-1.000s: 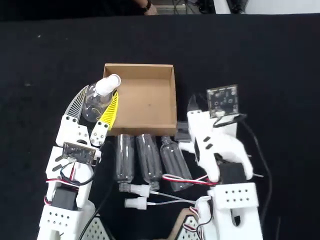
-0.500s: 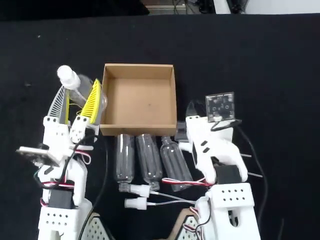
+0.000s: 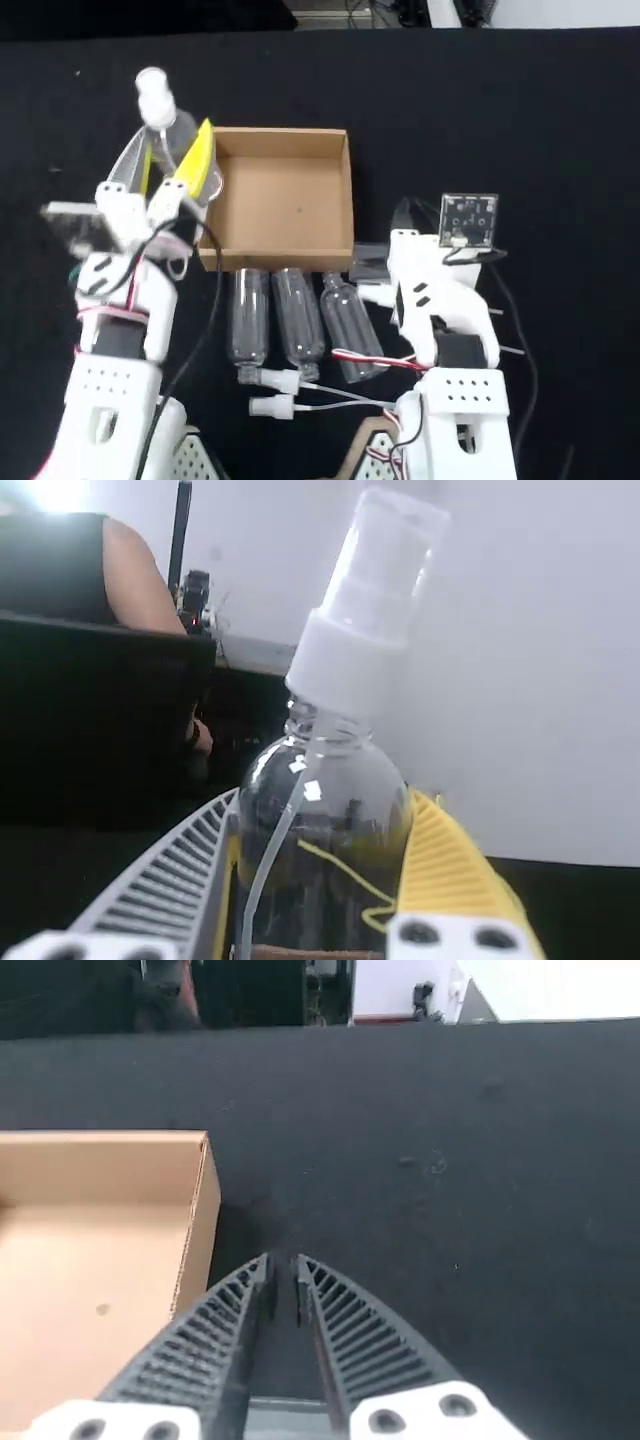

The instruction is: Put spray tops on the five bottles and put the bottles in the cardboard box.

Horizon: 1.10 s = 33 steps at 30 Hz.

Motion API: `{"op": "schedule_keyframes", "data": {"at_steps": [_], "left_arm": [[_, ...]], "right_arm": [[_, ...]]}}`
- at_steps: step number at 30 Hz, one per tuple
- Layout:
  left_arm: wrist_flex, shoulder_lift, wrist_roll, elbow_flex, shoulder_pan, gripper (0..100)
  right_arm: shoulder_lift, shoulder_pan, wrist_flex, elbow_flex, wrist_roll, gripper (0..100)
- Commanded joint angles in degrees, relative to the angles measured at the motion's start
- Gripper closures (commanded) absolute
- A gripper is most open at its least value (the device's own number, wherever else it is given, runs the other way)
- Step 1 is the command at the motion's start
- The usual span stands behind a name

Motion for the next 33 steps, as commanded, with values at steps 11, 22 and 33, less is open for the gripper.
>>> {"op": "schedule_keyframes", "data": {"at_steps": [11, 22, 33], "left_arm": [[-37.36, 43.96, 0.44, -8.40, 0.66, 97], [-52.57, 68.48, 0.26, -17.19, 0.57, 97], [-52.57, 78.33, 0.26, -24.75, 0.57, 97]], "right_arm": [[-0.75, 1.05, -2.29, -0.13, -0.09, 98.4], [-0.75, 0.88, -2.29, -0.04, -0.09, 98.4], [-0.84, 0.88, -2.64, 0.31, 0.00, 98.4]]}}
